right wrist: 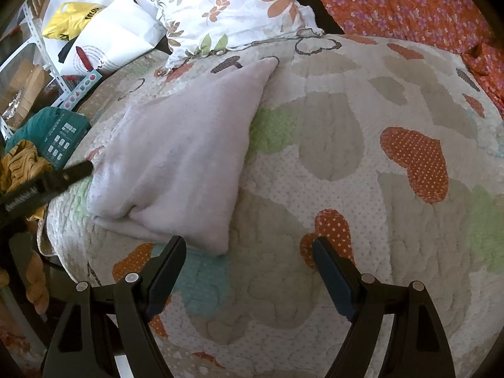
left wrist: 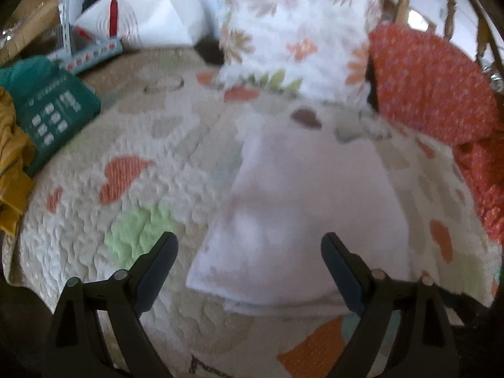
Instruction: Fold small clothes
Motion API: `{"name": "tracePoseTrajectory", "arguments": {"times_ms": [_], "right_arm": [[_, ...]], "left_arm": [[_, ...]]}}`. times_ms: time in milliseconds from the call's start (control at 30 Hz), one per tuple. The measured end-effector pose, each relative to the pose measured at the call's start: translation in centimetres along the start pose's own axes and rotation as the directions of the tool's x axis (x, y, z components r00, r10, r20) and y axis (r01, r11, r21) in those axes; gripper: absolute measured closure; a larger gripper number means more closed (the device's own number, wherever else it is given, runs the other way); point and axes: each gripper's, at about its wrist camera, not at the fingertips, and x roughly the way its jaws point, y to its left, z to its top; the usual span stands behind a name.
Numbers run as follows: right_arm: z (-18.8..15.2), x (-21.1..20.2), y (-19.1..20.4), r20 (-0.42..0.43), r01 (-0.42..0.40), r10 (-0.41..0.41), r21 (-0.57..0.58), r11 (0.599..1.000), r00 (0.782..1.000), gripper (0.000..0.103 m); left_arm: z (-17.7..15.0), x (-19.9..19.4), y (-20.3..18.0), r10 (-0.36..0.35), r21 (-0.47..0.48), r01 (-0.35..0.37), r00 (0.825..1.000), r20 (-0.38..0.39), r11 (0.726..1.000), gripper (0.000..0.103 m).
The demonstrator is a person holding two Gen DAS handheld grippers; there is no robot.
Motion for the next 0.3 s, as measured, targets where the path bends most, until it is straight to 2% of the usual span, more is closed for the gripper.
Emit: {"name": "tracePoseTrajectory", "arguments": {"times_ms": [133, 200, 300], "right_arm": [[-0.1, -0.1, 0.5, 0.007, 0.034, -0.034, -0.027, 0.999, 0.999, 0.016], [-0.2, -0.1, 0.7, 0.010, 0.050, -0.050, -0.038, 0.998, 0.999, 0.016], [-0.2, -0.1, 0.7, 0.013, 0.062, -0.062, -0.047, 0.997, 0.998, 0.016]], "left_arm": [[0.0, -0.6, -0.2, -0.030, 0.005, 0.030, 0.999, 0.028, 1.000, 0.000], [-0.1, -0.3, -0.2, -0.037, 0.004, 0.037, 0.999, 0.012, 0.999, 0.000], [-0.3, 0.5, -0.2, -0.012, 0.014, 0.012, 1.000, -0.028, 1.000, 0.000]]}}
